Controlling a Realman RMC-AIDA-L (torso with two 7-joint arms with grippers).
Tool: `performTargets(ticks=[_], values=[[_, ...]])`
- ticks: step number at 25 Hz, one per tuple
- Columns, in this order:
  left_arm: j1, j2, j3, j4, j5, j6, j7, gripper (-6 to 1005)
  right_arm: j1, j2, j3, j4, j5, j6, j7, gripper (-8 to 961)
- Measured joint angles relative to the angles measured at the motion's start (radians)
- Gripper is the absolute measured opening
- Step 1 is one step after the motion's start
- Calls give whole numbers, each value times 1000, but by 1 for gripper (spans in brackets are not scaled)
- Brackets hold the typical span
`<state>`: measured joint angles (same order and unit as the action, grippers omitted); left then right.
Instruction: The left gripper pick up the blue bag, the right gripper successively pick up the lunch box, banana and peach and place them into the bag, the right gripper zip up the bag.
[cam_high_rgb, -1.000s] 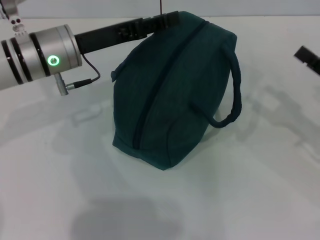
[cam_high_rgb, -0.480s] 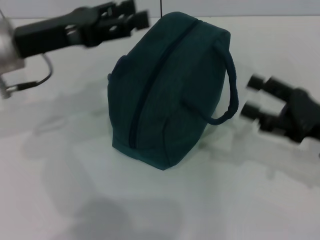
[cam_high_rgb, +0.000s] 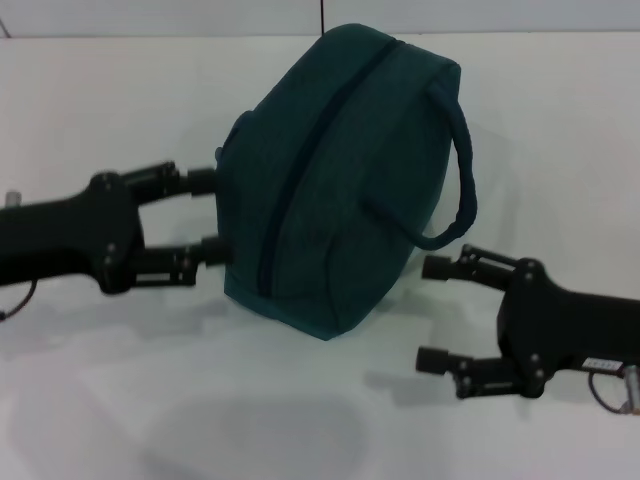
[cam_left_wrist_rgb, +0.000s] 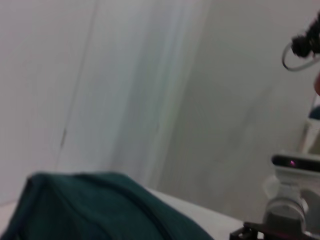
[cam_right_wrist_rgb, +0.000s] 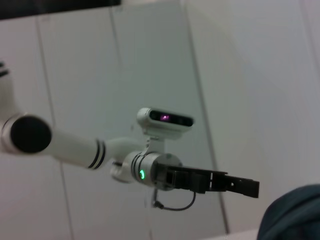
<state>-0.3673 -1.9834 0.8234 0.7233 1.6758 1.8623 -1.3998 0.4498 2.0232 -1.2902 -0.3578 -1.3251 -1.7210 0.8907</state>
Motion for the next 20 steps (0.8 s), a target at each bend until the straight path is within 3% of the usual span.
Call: performTargets(ticks=[6,20], values=[[13,-8,2,-14,60,22,22,893,15,0,-65,1,-1,63,-14,888],[0,-34,3,-41,120,24,46,893,17,-4,-60,-2,19,69,-13,888]])
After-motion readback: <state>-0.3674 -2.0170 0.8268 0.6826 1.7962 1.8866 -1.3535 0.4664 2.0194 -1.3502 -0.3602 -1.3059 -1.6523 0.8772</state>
